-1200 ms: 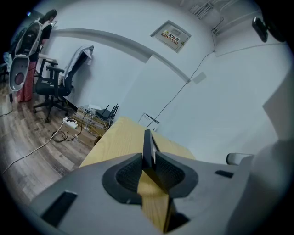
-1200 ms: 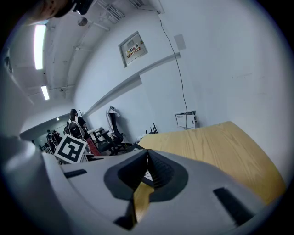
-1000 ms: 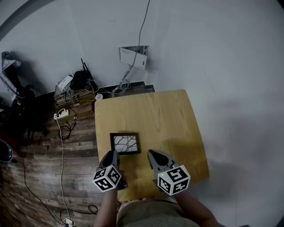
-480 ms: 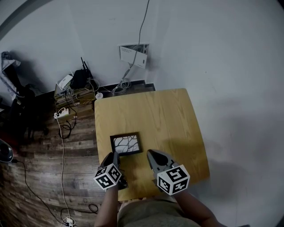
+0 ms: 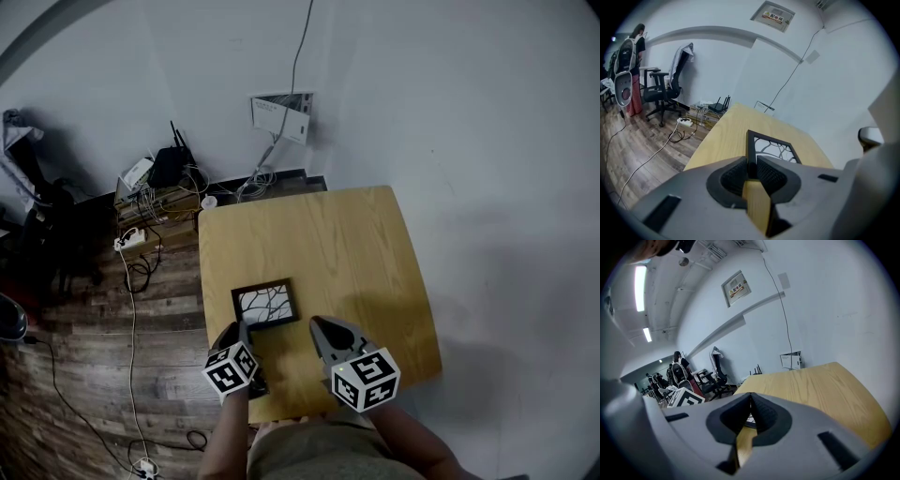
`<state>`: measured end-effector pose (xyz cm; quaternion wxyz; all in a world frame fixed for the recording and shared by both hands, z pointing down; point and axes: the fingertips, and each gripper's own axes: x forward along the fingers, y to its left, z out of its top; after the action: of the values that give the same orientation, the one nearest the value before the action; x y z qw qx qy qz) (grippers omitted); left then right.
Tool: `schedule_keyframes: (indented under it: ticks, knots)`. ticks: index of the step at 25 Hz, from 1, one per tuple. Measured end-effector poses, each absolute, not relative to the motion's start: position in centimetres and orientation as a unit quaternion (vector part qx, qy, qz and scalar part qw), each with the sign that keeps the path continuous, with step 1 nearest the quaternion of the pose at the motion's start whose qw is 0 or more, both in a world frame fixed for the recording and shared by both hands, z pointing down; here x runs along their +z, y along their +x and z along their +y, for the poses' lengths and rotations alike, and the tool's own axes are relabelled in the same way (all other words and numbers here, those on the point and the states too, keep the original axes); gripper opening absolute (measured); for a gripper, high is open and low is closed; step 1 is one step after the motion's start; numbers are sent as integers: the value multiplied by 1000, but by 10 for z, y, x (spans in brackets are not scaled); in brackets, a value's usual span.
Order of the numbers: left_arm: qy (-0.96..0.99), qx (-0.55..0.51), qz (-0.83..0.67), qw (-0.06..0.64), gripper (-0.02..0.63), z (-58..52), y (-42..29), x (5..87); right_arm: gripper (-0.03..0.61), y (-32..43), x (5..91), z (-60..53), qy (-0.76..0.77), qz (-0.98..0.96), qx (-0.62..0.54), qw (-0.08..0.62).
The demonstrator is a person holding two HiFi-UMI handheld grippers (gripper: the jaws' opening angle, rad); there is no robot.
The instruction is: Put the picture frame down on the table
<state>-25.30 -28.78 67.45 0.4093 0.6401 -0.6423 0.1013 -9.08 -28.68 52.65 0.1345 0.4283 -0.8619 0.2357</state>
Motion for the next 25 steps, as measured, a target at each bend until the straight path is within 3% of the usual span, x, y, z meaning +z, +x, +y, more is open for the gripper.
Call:
schedule_keyframes:
  ticks: [13, 25]
  knots:
    - [640, 97, -659, 383, 57, -277, -247, 656, 0, -76, 515, -269, 426, -866, 229, 125]
    - [643, 57, -684, 340, 17, -229, -226, 593, 0, -53, 488, -221, 412, -881, 210, 100]
